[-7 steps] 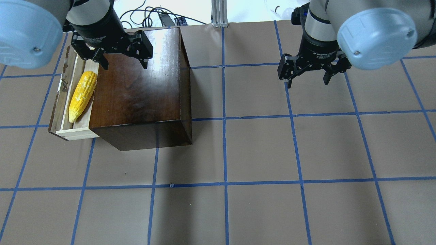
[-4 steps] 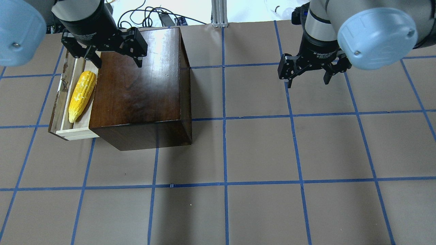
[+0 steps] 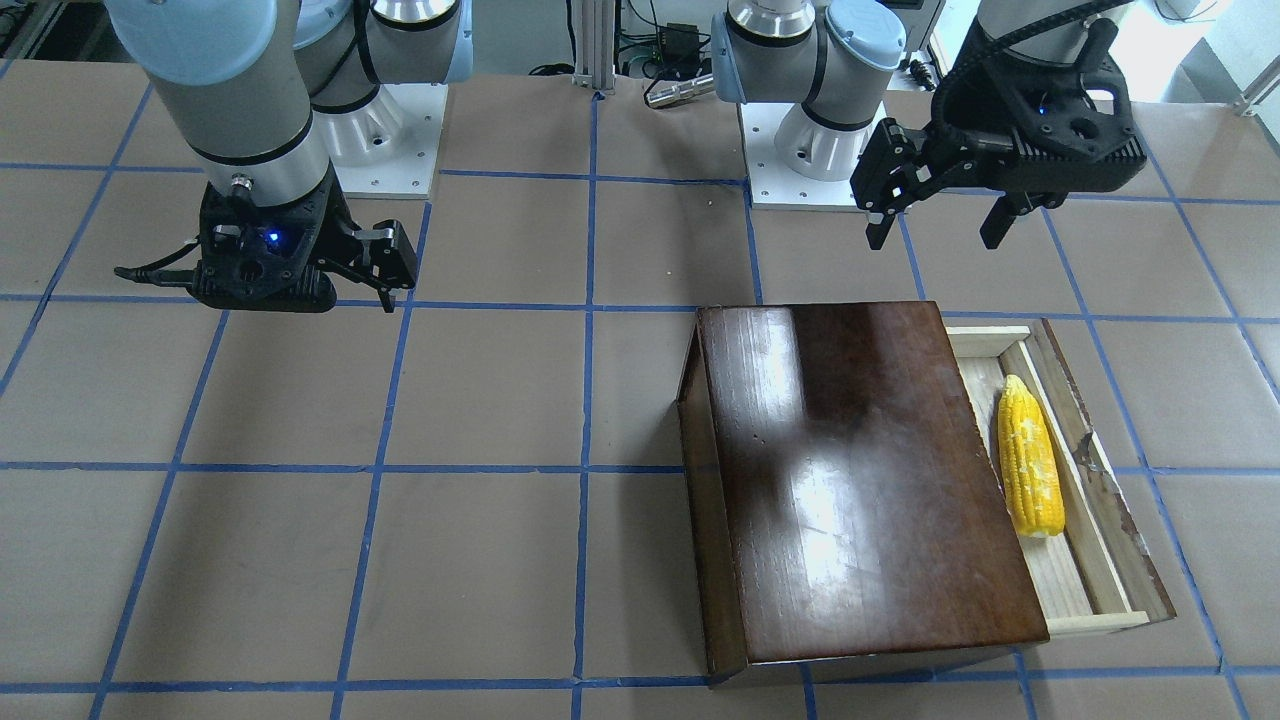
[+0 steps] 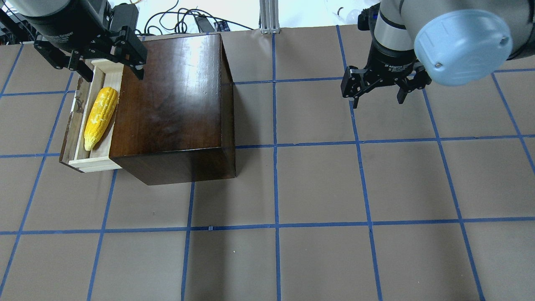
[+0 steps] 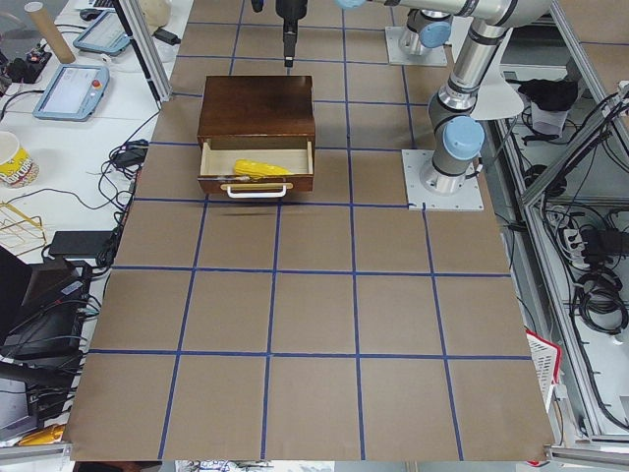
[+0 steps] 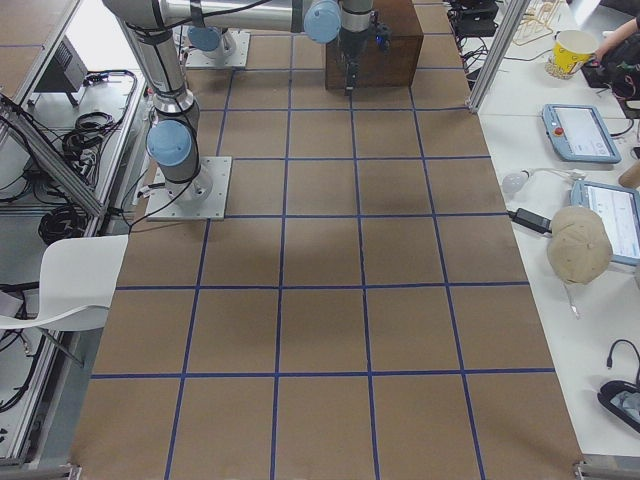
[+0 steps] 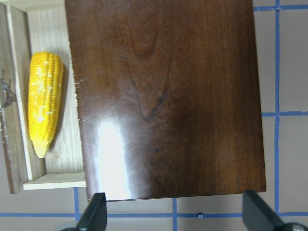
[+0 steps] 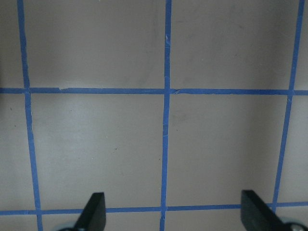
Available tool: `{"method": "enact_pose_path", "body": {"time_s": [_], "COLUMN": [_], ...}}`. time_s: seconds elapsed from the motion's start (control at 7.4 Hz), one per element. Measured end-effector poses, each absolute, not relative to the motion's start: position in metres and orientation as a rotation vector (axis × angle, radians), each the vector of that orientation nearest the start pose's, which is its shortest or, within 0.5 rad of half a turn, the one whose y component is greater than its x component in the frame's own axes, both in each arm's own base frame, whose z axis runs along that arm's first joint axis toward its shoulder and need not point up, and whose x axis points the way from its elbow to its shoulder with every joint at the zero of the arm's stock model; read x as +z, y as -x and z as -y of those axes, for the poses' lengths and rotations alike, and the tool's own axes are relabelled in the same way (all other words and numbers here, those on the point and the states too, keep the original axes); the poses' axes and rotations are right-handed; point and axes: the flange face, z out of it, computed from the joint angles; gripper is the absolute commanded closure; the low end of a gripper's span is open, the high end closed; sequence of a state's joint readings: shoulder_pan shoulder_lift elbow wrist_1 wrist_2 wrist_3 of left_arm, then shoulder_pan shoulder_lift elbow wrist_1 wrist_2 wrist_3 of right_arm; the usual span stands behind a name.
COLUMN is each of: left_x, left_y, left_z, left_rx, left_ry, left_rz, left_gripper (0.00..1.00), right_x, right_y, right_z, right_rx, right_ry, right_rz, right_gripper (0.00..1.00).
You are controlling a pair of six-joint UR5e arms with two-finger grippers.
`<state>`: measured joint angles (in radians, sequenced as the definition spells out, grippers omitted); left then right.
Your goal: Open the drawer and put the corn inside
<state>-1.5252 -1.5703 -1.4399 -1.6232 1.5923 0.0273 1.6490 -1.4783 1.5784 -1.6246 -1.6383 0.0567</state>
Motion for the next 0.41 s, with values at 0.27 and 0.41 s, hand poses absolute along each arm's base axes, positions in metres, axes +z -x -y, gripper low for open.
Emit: {"method": "enact_pose_path", "body": {"time_s": [0.27,0.41], "left_x": [0.5430,0.5407], "left_y": [0.1070,0.1069], "left_z": [0.5050,0.5072], "left_rx": [-0.106,-0.098], "left_ry": [0.037,0.039], "left_rz": [-3.116,-3.116], "left_gripper": [0.00,0.00], "right_x": [0.4423,0.4423], "right_y": [-0.1672,-0.1672], "right_z": [0.5133,0.5134], "right_rx": [0.067,0.067], "right_ry": [0.037,0.037], "right_rz": [-3.211,-3.211], "right_gripper": [0.00,0.00]}}
